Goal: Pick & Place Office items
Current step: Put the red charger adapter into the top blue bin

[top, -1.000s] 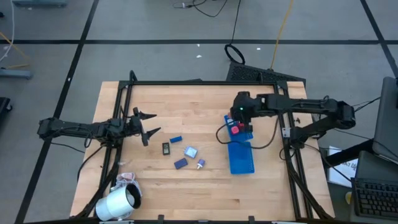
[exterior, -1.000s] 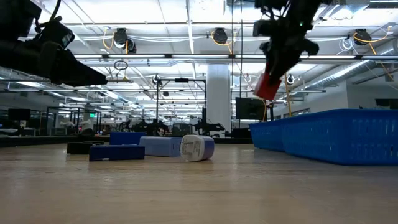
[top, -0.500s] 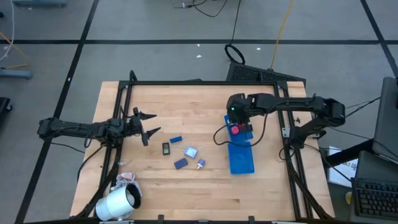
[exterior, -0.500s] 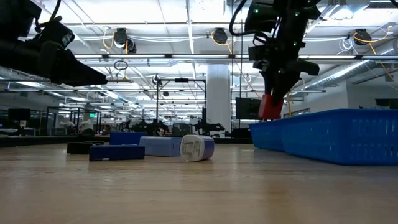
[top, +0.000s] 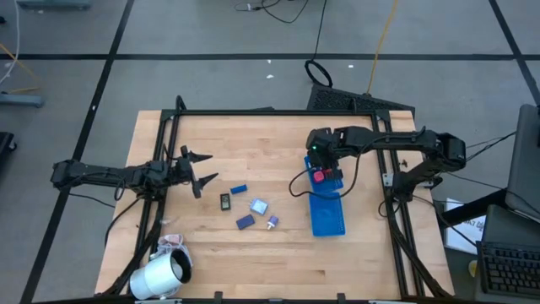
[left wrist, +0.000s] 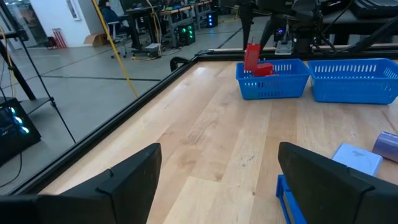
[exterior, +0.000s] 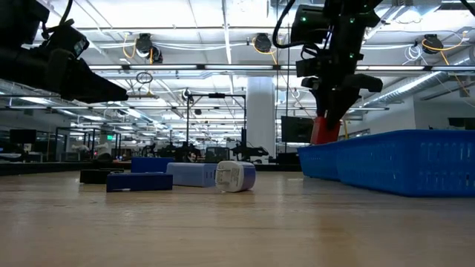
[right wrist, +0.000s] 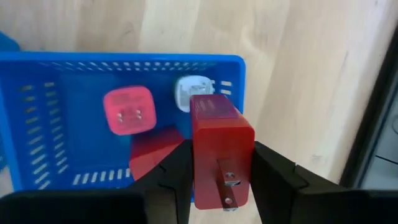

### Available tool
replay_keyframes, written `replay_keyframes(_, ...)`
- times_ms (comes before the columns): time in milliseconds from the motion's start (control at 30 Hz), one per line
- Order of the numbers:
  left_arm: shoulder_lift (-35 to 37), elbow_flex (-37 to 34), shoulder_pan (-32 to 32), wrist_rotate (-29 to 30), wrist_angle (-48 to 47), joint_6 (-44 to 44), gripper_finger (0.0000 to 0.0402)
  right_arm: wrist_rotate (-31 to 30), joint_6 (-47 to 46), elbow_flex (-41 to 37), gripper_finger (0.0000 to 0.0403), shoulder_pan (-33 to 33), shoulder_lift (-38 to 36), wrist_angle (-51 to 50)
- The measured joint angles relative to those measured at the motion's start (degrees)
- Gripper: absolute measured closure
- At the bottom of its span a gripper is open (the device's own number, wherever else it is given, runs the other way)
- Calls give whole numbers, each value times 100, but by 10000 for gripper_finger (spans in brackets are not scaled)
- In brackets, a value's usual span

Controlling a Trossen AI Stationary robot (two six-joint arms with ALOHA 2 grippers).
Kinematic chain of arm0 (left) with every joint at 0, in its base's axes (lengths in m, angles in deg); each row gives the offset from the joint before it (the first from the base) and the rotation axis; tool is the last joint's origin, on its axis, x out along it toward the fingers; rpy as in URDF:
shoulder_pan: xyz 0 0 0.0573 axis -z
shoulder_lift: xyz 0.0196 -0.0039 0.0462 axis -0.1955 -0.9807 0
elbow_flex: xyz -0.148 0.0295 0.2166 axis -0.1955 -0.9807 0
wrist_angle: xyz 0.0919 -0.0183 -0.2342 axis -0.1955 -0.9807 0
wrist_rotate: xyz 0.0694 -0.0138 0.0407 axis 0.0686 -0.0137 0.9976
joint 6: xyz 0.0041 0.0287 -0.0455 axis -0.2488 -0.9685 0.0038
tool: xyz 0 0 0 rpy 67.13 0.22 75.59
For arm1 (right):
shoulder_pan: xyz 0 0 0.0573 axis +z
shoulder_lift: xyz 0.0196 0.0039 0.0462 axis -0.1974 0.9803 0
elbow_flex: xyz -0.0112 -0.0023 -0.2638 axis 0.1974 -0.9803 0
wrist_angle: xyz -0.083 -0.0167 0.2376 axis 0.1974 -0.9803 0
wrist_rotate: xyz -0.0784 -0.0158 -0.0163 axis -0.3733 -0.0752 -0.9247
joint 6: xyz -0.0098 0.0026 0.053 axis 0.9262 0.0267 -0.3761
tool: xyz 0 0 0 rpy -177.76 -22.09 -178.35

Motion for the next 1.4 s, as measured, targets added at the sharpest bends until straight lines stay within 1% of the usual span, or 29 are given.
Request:
replay_keyframes(67,0,0,0,1,0,0,85,-232,70,-3,288,0,9,36)
replay_keyframes(167,0,0,0,0,0,0,92,-296,97,-4,288,-8,8,48)
replay_keyframes(300,0,0,0,0,0,0,98,-29,71,-7,288,-75,9,-77)
replay_keyframes(367,0,0,0,0,0,0,98,5,69,-7,288,-96,9,-130)
replay_keyframes(567,0,0,0,0,0,0,86,107,47,-31,288,-206,9,-133)
replay_keyframes(700,0,0,0,0,0,0,77,254,93,-235,288,-266,9,-72)
replay_keyframes(800,0,0,0,0,-1,0,74,249,86,-392,288,-271,9,42)
replay_keyframes(1167,0,0,0,1,-1,0,94,265,95,-740,288,-269,6,376)
replay_keyframes(1267,0,0,0,0,0,0,99,404,93,-832,288,-269,-11,527)
replay_keyframes(1400,0,0,0,1,0,0,99,395,85,-881,288,-267,-15,623)
